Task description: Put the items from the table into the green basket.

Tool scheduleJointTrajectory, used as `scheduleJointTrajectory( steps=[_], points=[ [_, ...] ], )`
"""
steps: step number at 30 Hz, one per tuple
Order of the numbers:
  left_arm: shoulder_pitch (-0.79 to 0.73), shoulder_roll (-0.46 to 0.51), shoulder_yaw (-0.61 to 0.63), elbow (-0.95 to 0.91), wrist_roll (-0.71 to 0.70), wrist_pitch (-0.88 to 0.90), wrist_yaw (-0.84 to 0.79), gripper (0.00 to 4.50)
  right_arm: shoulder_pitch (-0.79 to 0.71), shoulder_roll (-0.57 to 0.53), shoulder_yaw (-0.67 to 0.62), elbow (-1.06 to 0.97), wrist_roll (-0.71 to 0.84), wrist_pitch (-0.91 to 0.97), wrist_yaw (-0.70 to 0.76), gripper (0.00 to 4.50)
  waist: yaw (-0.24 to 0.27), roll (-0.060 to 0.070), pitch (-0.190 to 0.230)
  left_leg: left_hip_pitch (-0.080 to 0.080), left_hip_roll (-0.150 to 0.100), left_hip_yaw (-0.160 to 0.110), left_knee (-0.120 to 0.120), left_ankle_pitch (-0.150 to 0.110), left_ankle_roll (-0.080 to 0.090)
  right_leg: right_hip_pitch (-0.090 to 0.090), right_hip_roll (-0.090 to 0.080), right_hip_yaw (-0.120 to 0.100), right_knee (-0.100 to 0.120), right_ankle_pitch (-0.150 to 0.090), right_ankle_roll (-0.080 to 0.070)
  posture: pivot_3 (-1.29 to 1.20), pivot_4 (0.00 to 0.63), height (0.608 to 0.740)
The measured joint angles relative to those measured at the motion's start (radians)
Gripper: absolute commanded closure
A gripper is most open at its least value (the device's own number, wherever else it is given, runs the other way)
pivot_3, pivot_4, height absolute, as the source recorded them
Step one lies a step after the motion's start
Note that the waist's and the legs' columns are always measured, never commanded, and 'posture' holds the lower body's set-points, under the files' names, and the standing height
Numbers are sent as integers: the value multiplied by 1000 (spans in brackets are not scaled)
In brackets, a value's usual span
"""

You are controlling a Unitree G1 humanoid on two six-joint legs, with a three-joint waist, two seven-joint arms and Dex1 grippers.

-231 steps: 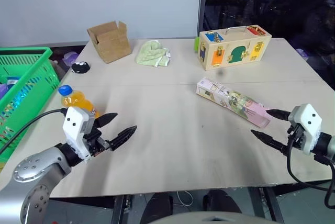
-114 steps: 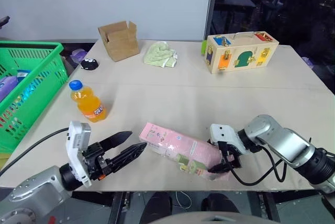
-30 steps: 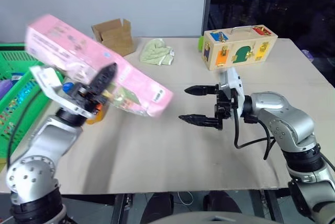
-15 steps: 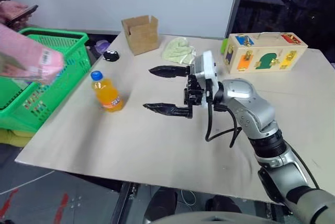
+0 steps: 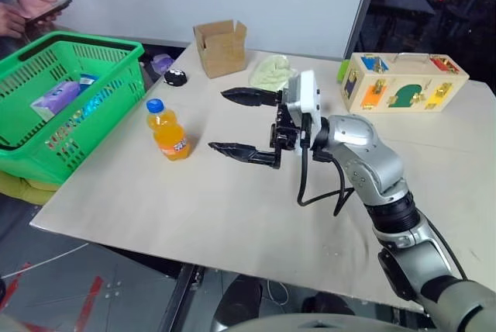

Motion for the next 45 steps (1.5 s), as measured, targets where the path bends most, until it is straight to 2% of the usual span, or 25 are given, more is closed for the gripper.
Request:
scheduleJointTrajectory(
  steps=[1,5,11,14,15,17,19,21,24,28,31,32,35,37,40,42,45],
  points=[
    [-52,0,-38,62,48,-26,16,2855,0,-1,-1,-3,0,-1,-5,0,-2,0,0,0,0,0,0,0,0,0,0,0,1,0,0,274,0,740],
    [-131,2,-85,201,133,-69,92,983,0,-11,-1,-11,-1,-6,-10,0,-26,0,0,0,1,0,0,0,0,-1,0,-1,1,0,0,218,0,740],
    [-83,3,13,215,48,-122,3,983,16,-32,-1,-28,-6,-6,-26,0,-64,0,0,0,1,0,1,0,0,-1,-1,0,2,0,0,220,0,740],
    [45,-14,119,141,-75,-129,-148,983,30,-42,0,-35,-8,-6,-28,0,-82,0,0,1,1,0,0,0,0,-1,-1,0,3,0,0,236,0,740],
    [148,-45,174,41,-145,-98,-229,983,43,-47,0,-41,-8,-6,-27,0,-88,1,0,1,1,1,0,0,0,-1,-1,0,4,0,0,244,0,740],
    [244,-87,215,-61,-207,-42,-291,983,52,-51,2,-43,-8,-6,-25,0,-94,1,0,1,2,0,0,0,0,-1,-1,0,5,1,-1,280,0,740],
    [405,-137,261,-226,-234,104,-222,983,54,-57,2,-42,-8,-6,-20,0,-104,0,0,3,2,1,1,0,0,-1,-1,1,7,1,-1,291,0,740],
    [428,-142,259,-224,-208,169,-142,983,54,-59,2,-41,-8,-6,-17,0,-107,-2,-1,3,3,0,1,0,0,-1,1,1,9,1,-1,293,0,740],
    [412,-136,260,-207,-180,254,-49,983,54,-62,3,-39,-7,-6,-3,0,-102,-3,-2,4,4,-1,1,0,0,-1,3,0,11,0,-1,287,0,740],
    [354,-151,351,-286,-315,478,-84,983,54,-65,8,-38,-10,-5,6,0,-88,-5,-3,4,3,-2,4,0,0,1,2,0,11,0,-1,287,0,740],
    [303,-159,454,-311,-387,617,16,983,53,-70,9,-40,-11,6,3,0,-89,-5,-3,4,3,-3,6,0,0,2,2,-1,11,0,-1,248,0,740],
    [325,-154,486,-340,-378,634,73,983,53,-76,9,-48,-11,17,-2,0,-96,-5,-3,4,3,-2,6,0,0,2,1,-1,11,0,-1,248,0,740],
    [396,-156,488,-405,-339,631,101,983,53,-84,7,-55,-9,34,-9,0,-101,-4,-3,4,3,-2,6,0,0,2,1,-1,11,0,-1,243,0,740],
    [433,-160,483,-428,-311,595,101,983,54,-87,7,-63,-7,44,-10,0,-101,-5,-3,4,3,-2,6,0,0,1,1,-1,11,0,-1,237,0,740],
    [521,-208,480,-567,-310,504,-13,983,55,-98,3,-70,-6,49,-13,0,-98,-5,-3,4,2,-2,6,1,0,2,0,-1,11,0,-2,235,0,740],
    [509,-222,508,-576,-310,493,60,983,54,-94,3,-71,-1,50,-13,0,-98,-5,-3,4,3,-2,6,1,-1,2,0,-1,11,0,-1,235,0,740],
    [512,-226,593,-565,-297,490,150,215,55,-107,-1,-71,1,60,-14,0,-113,-6,-3,5,3,-1,6,1,-1,1,0,-1,11,1,-1,240,0,740]
  ],
)
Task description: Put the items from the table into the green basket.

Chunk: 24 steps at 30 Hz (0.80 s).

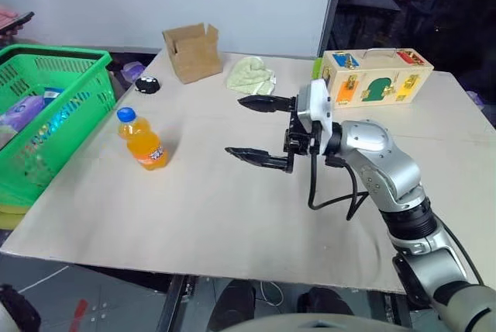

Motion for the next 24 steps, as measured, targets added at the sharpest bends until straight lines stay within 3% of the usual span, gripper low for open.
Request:
scheduleJointTrajectory(
  steps=[9,13,18,24],
  points=[
    [-1,-3,8,-27,8,30,39,94,0,-1,1,1,2,5,4,0,10,0,0,0,0,-1,1,0,0,1,0,-1,0,0,0,237,0,740],
    [82,-83,-23,-278,-143,176,-113,94,5,-14,-1,-2,3,7,4,0,13,1,-1,0,-1,0,1,0,0,2,-2,-1,0,0,0,218,0,740],
    [352,-169,-179,-658,-347,417,-358,94,10,-40,2,-21,3,10,9,0,-11,3,0,1,0,3,1,0,0,2,-2,2,0,0,0,186,0,740],
    [403,-211,-192,-758,-367,550,-305,94,47,-120,1,-47,0,10,34,0,-28,6,1,4,2,4,1,0,0,3,1,3,1,-1,-1,130,0,740]
  ],
)
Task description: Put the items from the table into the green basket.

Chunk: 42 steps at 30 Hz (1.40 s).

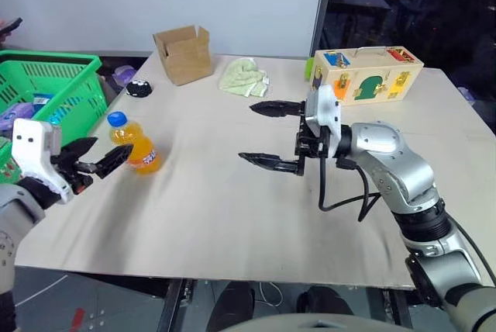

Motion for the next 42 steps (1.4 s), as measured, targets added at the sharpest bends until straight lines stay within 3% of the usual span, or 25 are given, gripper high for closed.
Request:
scheduleJointTrajectory(
  steps=[8,18,24,28,33,42],
  points=[
    [-32,-58,-72,5,64,12,87,94,41,-52,1,-16,-30,-11,14,0,-20,2,0,4,-1,0,1,0,0,5,0,1,-1,0,0,88,0,740],
    [-76,-59,-80,50,131,13,131,94,60,-63,1,-48,-34,-9,8,0,-47,3,0,5,-1,1,1,0,0,6,0,2,-1,0,0,77,0,740],
    [-200,-65,-147,211,191,-22,129,94,60,-60,0,-51,-34,-1,-5,0,-45,2,0,6,-1,1,1,0,0,7,0,2,-1,0,0,63,0,740],
    [-347,-77,-229,449,256,-135,89,94,58,-58,1,-59,-35,3,-16,0,-47,2,0,6,-1,1,1,0,0,7,0,2,-1,0,0,43,0,740],
    [-408,-77,-278,590,321,-281,24,1719,58,-55,1,-65,-37,10,-32,0,-70,4,-1,7,-1,1,0,0,0,7,0,2,-1,0,0,43,0,740],
    [-322,-160,-199,483,275,-327,14,1771,55,-45,0,-85,-38,21,-46,0,-72,5,-1,5,-1,0,1,0,0,7,-1,2,0,0,1,68,0,740]
  ],
)
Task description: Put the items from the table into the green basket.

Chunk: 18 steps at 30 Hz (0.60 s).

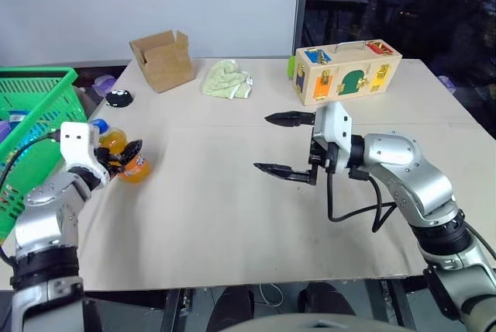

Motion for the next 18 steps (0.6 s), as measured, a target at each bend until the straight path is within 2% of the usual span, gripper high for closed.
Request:
scheduleJointTrajectory(
  steps=[5,9,13,16,18],
  points=[
    [-50,-8,101,-96,-71,57,105,1771,-49,54,3,26,14,-6,8,0,5,-7,0,-1,0,-3,1,0,0,0,1,-2,0,0,0,171,0,740],
    [-121,134,192,-94,-10,13,207,1771,-71,97,20,72,13,-29,32,0,4,-9,-1,0,1,-2,-2,0,0,-1,1,-2,0,0,0,229,0,740],
    [-160,247,241,-41,80,-111,241,1771,-84,120,34,122,11,-50,58,0,39,-8,0,1,0,-2,-7,0,0,-1,0,-2,-1,0,0,268,0,740],
    [-186,339,233,110,171,-226,258,1771,-104,146,43,155,9,-71,73,0,69,-6,1,2,0,-2,-8,0,0,-1,1,-3,-1,0,0,280,0,740],
    [-210,368,218,192,205,-268,267,1771,-108,152,43,161,9,-75,77,0,83,-4,2,2,0,-3,-8,0,0,-1,1,-3,-1,0,0,285,0,740]
  ],
)
